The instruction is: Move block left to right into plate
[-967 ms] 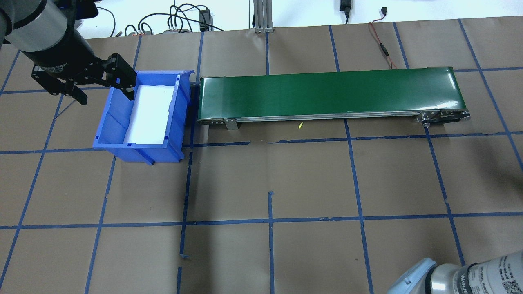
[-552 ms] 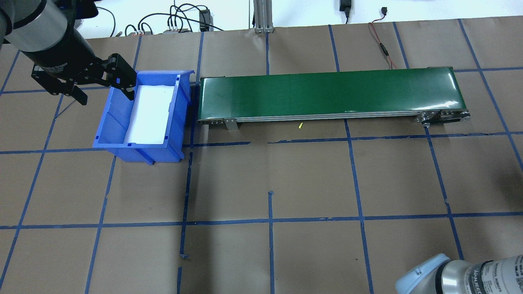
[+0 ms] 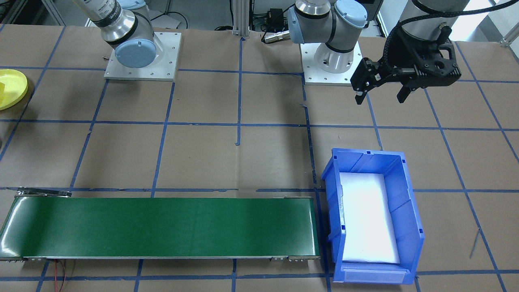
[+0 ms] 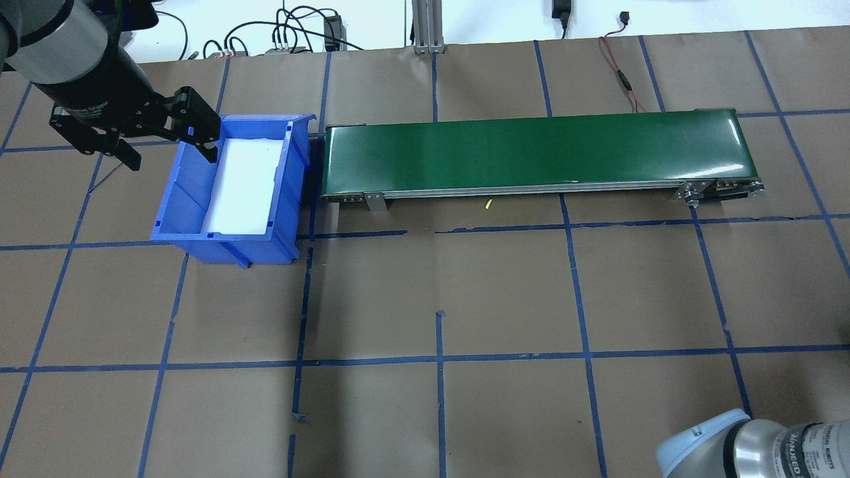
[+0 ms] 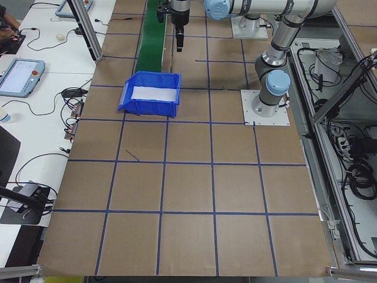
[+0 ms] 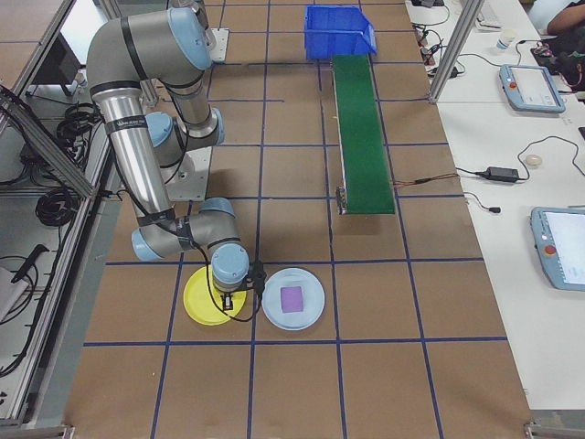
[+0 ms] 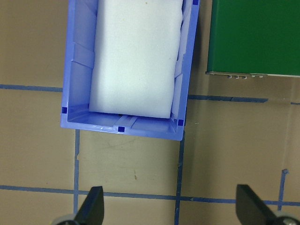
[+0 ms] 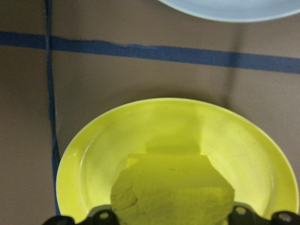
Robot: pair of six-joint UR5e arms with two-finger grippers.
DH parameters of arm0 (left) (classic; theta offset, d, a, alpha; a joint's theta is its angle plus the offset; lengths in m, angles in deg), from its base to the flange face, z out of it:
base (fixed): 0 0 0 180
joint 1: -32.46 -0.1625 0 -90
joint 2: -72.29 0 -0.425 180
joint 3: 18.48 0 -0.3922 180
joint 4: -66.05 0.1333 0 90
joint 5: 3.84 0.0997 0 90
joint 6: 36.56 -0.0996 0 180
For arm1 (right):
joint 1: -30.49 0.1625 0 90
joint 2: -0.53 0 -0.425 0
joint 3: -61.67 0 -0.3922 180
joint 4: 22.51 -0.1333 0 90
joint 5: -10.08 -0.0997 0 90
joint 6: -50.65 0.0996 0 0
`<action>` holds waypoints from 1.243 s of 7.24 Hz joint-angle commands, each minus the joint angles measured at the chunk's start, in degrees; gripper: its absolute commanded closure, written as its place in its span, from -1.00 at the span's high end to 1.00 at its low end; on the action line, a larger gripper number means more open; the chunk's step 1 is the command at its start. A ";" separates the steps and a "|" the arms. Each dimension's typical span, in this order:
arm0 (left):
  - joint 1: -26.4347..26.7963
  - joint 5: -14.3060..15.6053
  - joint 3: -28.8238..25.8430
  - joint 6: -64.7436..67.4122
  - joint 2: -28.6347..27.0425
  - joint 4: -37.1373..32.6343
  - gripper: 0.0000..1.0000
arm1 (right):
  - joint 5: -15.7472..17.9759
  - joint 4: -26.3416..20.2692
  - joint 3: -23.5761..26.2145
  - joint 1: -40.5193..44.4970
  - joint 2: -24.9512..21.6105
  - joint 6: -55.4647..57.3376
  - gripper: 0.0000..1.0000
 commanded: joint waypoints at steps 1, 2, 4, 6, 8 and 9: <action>0.05 0.00 0.03 0.05 0.00 0.00 1.00 | -0.32 3.79 2.19 -1.27 0.16 -0.03 0.65; -0.03 0.00 0.03 0.05 0.00 0.00 1.00 | -0.23 3.98 2.11 -1.27 0.24 -0.03 0.98; -0.03 0.00 0.03 -0.04 0.00 0.00 1.00 | 0.30 3.80 1.24 -1.18 -0.36 0.32 1.00; 0.05 0.00 -0.06 0.05 0.00 0.00 1.00 | -0.31 1.71 -3.40 1.17 -1.59 0.84 0.99; -0.03 0.00 -0.06 0.05 0.00 0.00 1.00 | -2.42 -14.40 -15.32 7.23 -3.00 8.10 0.99; -0.03 0.00 -0.15 -0.04 0.00 0.00 1.00 | -2.43 -18.04 -19.56 10.04 -4.40 10.32 0.99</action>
